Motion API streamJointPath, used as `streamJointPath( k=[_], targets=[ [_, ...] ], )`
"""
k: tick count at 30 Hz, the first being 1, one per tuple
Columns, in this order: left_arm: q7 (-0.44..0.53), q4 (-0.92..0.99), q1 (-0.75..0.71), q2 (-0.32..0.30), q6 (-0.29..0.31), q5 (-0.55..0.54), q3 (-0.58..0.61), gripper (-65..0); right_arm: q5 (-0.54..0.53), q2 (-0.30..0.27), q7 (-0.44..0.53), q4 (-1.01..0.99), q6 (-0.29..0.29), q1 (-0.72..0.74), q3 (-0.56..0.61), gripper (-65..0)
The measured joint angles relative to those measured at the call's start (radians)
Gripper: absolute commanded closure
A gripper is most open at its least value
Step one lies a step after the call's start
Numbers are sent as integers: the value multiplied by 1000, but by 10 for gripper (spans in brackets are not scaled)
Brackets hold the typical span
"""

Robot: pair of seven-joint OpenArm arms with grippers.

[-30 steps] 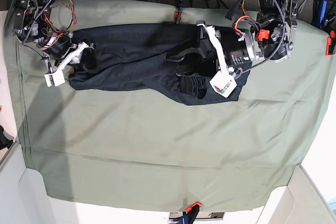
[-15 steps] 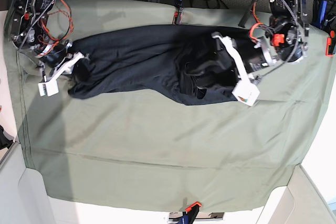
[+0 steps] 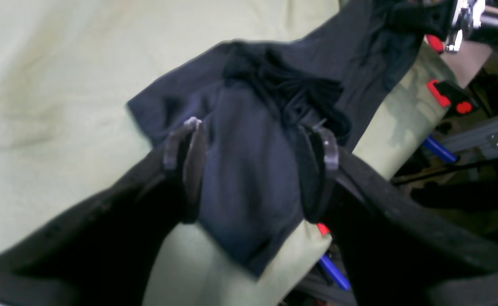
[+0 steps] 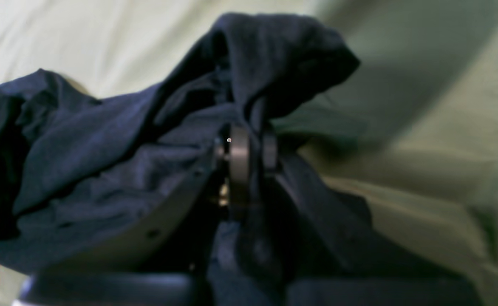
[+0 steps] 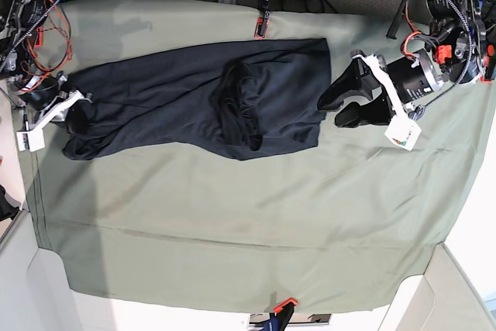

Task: Fold the T-shirt properly
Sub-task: 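Grasp the other strip end with the right gripper and fold it over the middle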

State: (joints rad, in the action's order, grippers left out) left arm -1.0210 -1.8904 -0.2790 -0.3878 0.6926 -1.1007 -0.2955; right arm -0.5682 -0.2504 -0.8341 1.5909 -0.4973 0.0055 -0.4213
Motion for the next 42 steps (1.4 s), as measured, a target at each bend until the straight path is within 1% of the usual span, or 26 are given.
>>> streamJointPath(
  k=[4, 8, 13, 14, 17, 20, 22, 26, 30, 33, 35, 39, 42],
  targets=[
    [-1, 0, -12, 0, 0, 0, 0, -361, 0, -4, 0, 0, 0, 0, 0, 0],
    [-57, 0, -14, 0, 0, 10, 0, -361, -16, -4, 0, 0, 0, 0, 0, 0],
    [-51, 0, -53, 0, 0, 45, 0, -361, -29, -1, -10, 0, 0, 0, 0, 0],
    [-53, 0, -61, 0, 0, 48, 0, -361, -47, 0, -20, 0, 0, 0, 0, 0],
    [-51, 0, -64, 0, 0, 53, 0, -361, -48, 2, -21, 8, 0, 0, 0, 0],
    [-6, 12, -62, 0, 0, 103, 0, -361, -64, 2, -51, 38, 0, 0, 0, 0],
    [33, 48, -62, 0, 0, 147, 0, -361, -69, 12, -64, 68, 0, 0, 0, 0],
    [106, 159, -62, 0, -1, 202, 0, -361, -80, 79, -82, 138, -1, 0, -2, 0],
    [117, 242, -61, 0, -4, 229, 0, -361, -87, 155, -86, 166, -4, 0, -2, 0],
    [122, 253, -60, 3, -4, 225, 1, -361, -86, 219, -88, 166, -4, 0, -3, 0],
    [127, 256, -59, 3, -3, 225, 8, -361, -87, 251, -88, 166, -4, 0, 11, 0],
    [158, 256, -59, 2, -3, 225, 48, -361, -87, 303, -87, 166, -4, 0, 58, 0],
    [174, 256, -58, 2, -3, 220, 82, -361, -84, 331, -87, 166, -4, 0, 110, 0]
  ],
)
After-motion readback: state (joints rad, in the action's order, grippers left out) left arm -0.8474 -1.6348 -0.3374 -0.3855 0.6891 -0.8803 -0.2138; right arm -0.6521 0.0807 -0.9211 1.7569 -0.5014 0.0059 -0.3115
